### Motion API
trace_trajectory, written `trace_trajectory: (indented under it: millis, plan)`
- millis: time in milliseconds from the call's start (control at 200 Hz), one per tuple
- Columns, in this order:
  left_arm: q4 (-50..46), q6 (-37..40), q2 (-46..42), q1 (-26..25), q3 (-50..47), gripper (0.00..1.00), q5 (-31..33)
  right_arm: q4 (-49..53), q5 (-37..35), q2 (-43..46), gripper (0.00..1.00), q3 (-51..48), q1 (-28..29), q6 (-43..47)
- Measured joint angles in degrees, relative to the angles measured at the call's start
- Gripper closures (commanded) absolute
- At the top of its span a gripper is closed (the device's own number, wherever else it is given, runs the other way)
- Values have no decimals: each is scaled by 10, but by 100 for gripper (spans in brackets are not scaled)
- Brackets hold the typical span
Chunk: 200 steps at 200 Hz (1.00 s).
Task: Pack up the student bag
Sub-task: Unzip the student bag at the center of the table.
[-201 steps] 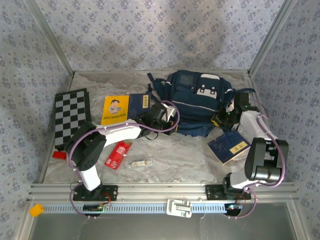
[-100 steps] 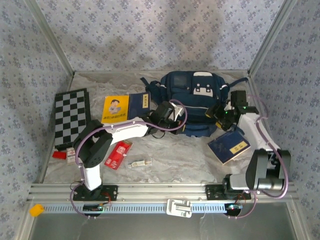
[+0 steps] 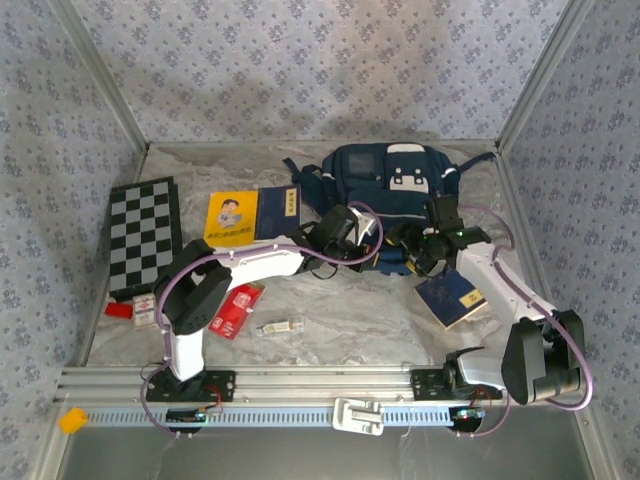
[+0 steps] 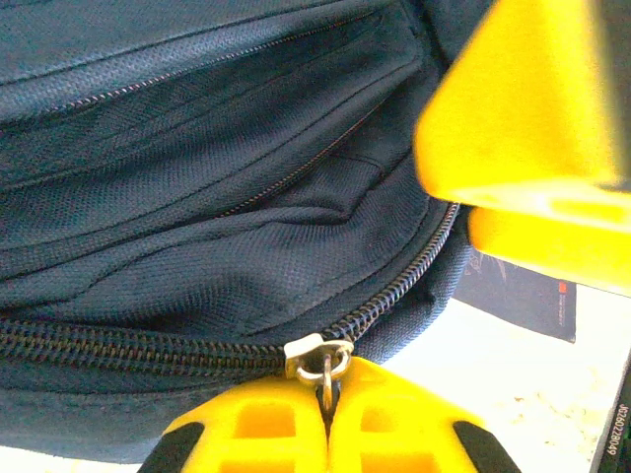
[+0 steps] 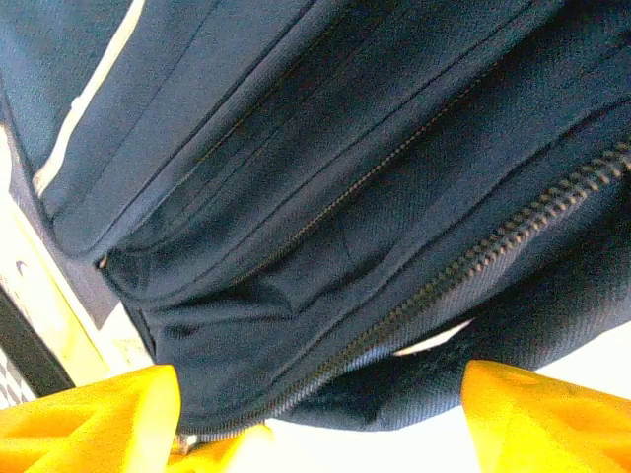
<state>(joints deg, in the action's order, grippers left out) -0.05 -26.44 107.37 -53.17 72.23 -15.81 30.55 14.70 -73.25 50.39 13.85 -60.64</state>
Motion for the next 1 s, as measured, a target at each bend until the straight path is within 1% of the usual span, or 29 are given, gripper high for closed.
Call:
trace_trajectory:
  millis: [105, 145, 245, 385, 460, 615, 715, 835, 999]
  plan:
    - [0, 0, 0, -2, 0, 100, 1, -22, -24, -15, 33, 0, 17, -37]
    - [0, 0, 0, -3, 0, 100, 1, -30, -30, -19, 39, 0, 22, -48]
    - [-2, 2, 1, -5, 1, 100, 2, -47, -44, -35, 57, 0, 26, -62]
    - [-15, 14, 1, -5, 5, 100, 4, -48, -50, -61, 87, 0, 23, -56]
    - [-30, 26, 1, -5, 9, 100, 5, -50, -46, -65, 100, 0, 20, -53]
    - [-49, 46, 0, 2, 13, 100, 6, -50, -23, -65, 100, 0, 7, -41]
    - [-47, 50, -16, 21, -7, 100, -1, -46, -9, -57, 100, 0, -6, -29]
    - [-45, 49, -38, 72, -33, 100, -23, -38, 3, -38, 100, 0, -24, -18]
    - [-54, 50, -36, 150, -31, 100, -44, -24, 5, -11, 100, 0, -40, -3]
